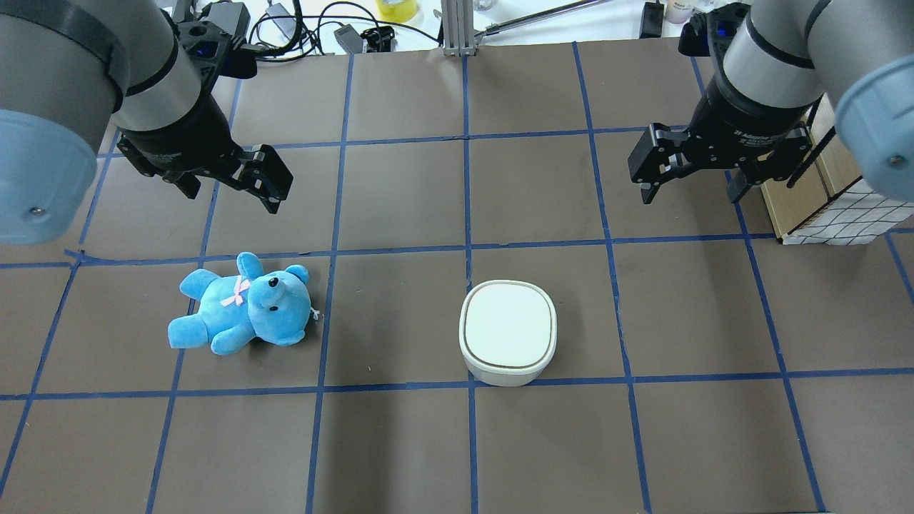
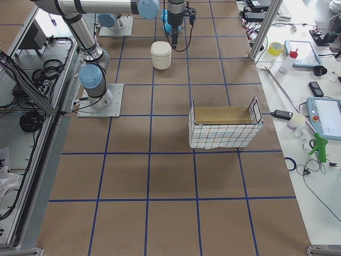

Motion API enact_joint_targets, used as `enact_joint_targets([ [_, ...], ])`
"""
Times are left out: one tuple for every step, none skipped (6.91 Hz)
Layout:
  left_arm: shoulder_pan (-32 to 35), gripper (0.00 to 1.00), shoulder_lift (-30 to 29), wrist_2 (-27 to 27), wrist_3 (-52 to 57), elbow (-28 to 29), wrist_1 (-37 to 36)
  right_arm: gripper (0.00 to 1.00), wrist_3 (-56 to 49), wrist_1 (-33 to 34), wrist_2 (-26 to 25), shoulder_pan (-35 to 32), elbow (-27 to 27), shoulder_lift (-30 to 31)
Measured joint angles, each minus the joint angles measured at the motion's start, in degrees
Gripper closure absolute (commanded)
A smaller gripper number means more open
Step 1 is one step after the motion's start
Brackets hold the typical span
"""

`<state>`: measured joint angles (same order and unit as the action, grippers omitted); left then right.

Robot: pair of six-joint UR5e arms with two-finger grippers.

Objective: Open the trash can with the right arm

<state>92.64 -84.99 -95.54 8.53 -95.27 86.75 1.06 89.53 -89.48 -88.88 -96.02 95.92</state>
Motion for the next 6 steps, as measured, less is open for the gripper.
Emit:
enact_joint_targets([
  [0.0, 0.0, 0.0, 0.0, 0.0, 0.0, 0.0, 0.0, 0.0, 0.0, -0.1, 0.0, 0.0, 0.0],
  [0.0, 0.0, 0.0, 0.0, 0.0, 0.0, 0.0, 0.0, 0.0, 0.0, 0.0, 0.0, 0.0, 0.0],
  [0.0, 0.0, 0.0, 0.0, 0.0, 0.0, 0.0, 0.0, 0.0, 0.0, 0.0, -0.1, 0.0, 0.0],
  [0.0, 0.0, 0.0, 0.0, 0.0, 0.0, 0.0, 0.0, 0.0, 0.0, 0.1, -0.1, 0.0, 0.0],
  [0.0, 0.0, 0.0, 0.0, 0.0, 0.0, 0.0, 0.0, 0.0, 0.0, 0.3, -0.1, 0.0, 0.1],
  [0.0, 0.0, 0.0, 0.0, 0.0, 0.0, 0.0, 0.02, 0.0, 0.0, 0.4, -0.2, 0.0, 0.1],
])
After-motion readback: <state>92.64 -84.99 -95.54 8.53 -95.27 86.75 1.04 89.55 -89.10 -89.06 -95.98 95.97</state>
